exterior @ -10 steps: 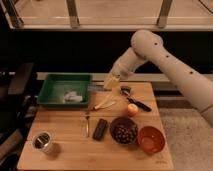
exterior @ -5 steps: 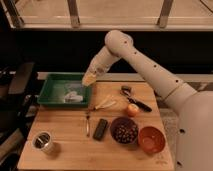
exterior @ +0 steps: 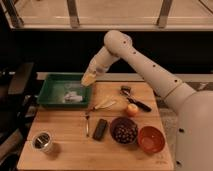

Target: Wipe tray with sponge

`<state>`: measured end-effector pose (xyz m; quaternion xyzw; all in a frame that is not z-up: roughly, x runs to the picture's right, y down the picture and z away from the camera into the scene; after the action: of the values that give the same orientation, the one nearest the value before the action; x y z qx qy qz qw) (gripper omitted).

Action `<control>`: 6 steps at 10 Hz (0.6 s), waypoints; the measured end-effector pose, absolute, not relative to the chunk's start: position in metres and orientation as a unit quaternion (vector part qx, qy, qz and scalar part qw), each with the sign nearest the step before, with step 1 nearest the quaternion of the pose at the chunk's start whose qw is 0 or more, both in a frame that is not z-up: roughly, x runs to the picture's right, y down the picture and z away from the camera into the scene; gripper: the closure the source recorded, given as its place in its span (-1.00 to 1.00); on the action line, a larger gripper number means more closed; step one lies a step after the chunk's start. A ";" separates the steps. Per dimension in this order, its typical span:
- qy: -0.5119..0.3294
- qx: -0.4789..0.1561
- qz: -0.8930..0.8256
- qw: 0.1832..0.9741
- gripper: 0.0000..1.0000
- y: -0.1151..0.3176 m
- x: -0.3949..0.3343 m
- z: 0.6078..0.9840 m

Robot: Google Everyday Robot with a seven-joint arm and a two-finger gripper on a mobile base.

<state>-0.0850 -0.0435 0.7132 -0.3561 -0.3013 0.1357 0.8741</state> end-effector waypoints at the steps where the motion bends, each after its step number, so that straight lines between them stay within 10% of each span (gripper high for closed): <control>1: -0.307 -0.351 0.134 0.874 1.00 -0.044 -0.085 0.716; 6: -0.323 -0.314 0.093 0.888 1.00 -0.071 -0.112 0.777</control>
<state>-0.1122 -0.0709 0.7767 -0.3135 -0.3229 0.0927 0.8882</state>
